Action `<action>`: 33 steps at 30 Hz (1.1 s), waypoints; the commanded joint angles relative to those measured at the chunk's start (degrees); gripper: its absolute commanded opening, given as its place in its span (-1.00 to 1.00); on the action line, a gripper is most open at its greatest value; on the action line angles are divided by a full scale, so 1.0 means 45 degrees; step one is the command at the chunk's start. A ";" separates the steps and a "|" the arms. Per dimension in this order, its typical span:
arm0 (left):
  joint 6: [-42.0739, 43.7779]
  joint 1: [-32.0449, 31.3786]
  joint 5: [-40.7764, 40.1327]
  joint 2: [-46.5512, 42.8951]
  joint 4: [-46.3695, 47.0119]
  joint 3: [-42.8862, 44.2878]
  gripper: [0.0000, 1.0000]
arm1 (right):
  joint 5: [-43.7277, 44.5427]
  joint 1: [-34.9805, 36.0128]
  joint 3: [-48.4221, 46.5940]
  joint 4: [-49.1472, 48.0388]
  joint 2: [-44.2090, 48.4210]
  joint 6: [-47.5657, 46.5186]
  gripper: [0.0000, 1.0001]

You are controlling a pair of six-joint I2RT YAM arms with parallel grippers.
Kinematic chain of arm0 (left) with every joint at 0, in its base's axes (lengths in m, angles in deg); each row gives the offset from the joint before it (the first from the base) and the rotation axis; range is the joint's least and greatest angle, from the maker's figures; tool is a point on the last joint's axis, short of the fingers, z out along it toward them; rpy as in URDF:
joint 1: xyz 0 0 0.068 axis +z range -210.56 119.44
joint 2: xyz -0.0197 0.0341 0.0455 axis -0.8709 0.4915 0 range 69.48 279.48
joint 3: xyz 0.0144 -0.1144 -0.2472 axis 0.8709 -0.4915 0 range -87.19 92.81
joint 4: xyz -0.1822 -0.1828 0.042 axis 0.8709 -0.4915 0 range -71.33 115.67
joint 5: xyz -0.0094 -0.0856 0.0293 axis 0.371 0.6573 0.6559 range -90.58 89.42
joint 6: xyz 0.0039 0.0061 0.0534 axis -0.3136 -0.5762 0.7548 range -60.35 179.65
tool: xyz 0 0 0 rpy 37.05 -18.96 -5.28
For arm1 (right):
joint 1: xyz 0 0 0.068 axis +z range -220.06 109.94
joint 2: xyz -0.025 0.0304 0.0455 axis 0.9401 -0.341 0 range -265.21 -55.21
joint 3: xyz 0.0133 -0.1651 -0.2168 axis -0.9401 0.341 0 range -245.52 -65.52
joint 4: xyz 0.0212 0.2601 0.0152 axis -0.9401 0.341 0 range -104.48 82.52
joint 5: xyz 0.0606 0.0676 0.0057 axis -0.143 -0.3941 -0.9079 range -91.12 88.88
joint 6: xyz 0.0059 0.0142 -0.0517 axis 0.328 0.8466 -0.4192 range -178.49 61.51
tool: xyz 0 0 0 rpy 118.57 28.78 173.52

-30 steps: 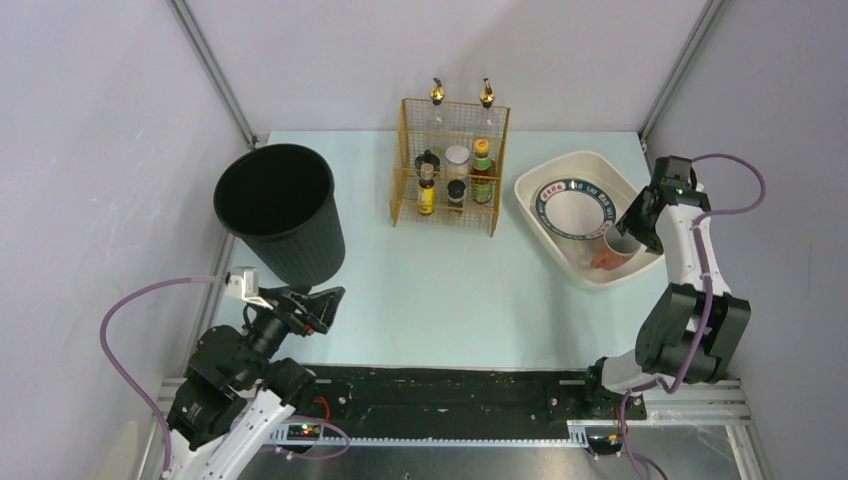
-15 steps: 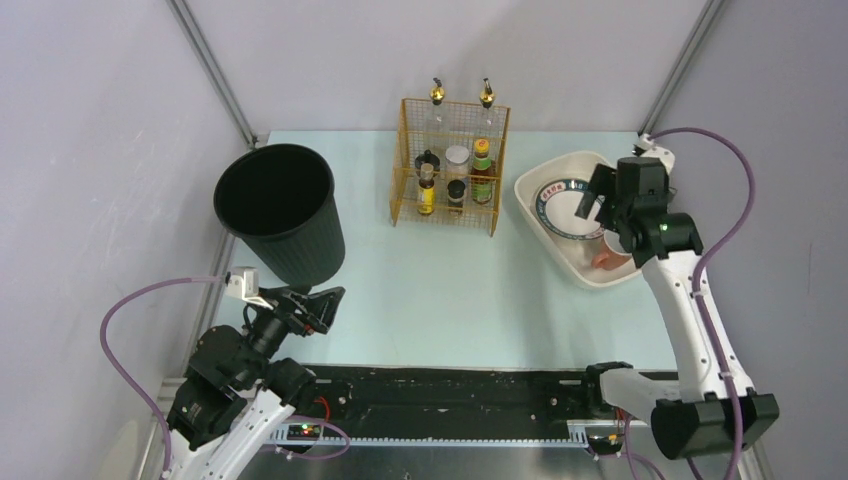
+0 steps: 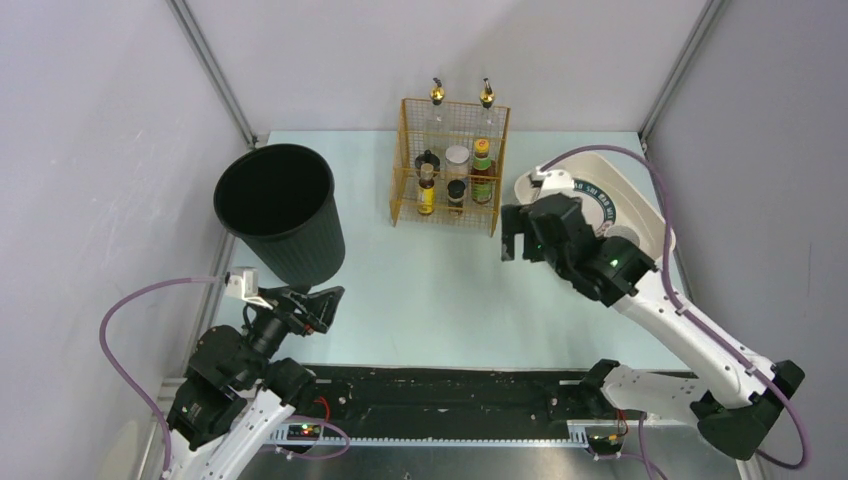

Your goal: Clear the kitchen counter

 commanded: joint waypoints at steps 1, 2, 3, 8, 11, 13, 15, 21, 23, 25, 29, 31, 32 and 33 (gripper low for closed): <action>0.0272 0.0064 0.0111 -0.0350 0.0327 0.0135 0.99 | 0.0810 0.1753 0.0827 -0.1009 0.0241 0.0367 0.99; 0.0309 0.0071 0.0257 0.0065 0.0330 0.0232 0.99 | 0.0898 0.2010 0.0940 -0.1056 0.0280 0.0406 0.99; 0.0333 0.0068 0.0507 0.0339 0.0328 0.0267 0.99 | 0.1012 0.2462 0.1172 -0.1124 0.0286 0.0538 0.99; -0.0171 0.0073 0.0415 0.2072 0.0377 0.0358 0.99 | 0.1414 0.3777 0.1944 -0.1273 0.0231 0.1524 0.99; -0.0365 0.0039 0.0300 0.2968 0.0433 0.0444 0.99 | 0.1519 0.4297 0.2334 -0.1187 0.0076 0.2058 0.99; -0.0492 -0.0020 0.0213 0.3337 0.0473 0.0448 0.99 | 0.1545 0.4679 0.2591 -0.1235 0.0033 0.2290 0.99; -0.0642 -0.0137 0.0083 0.3659 0.0549 0.0365 0.99 | 0.1514 0.4979 0.2845 -0.1419 0.0021 0.2454 0.99; -0.1323 -0.1370 -0.0599 0.4793 0.0993 0.0018 0.99 | 0.0925 0.5273 0.3431 -0.1979 -0.0087 0.2719 0.99; -0.1564 -0.2054 -0.1085 0.5096 0.1129 -0.0065 0.99 | 0.0802 0.5324 0.3534 -0.2064 -0.0138 0.2761 0.99; -0.1818 -0.2598 -0.1444 0.5392 0.1246 -0.0126 0.99 | 0.0724 0.5393 0.3551 -0.2077 -0.0181 0.2769 0.99; -0.2202 -0.3716 -0.2222 0.6003 0.1413 -0.0183 0.99 | 0.0626 0.5523 0.3566 -0.2037 -0.0172 0.2746 0.99; -0.2474 -0.4366 -0.2913 0.6353 0.1455 -0.0195 0.99 | 0.0630 0.5587 0.3626 -0.1928 -0.0149 0.2760 0.99; -0.2712 -0.4801 -0.3121 0.6614 0.1471 -0.0217 0.99 | 0.0632 0.5617 0.3639 -0.1886 -0.0121 0.2774 0.99; -0.2952 -0.5036 -0.3506 0.6709 0.1487 -0.0230 0.99 | 0.0594 0.5663 0.3692 -0.1816 -0.0090 0.2776 0.99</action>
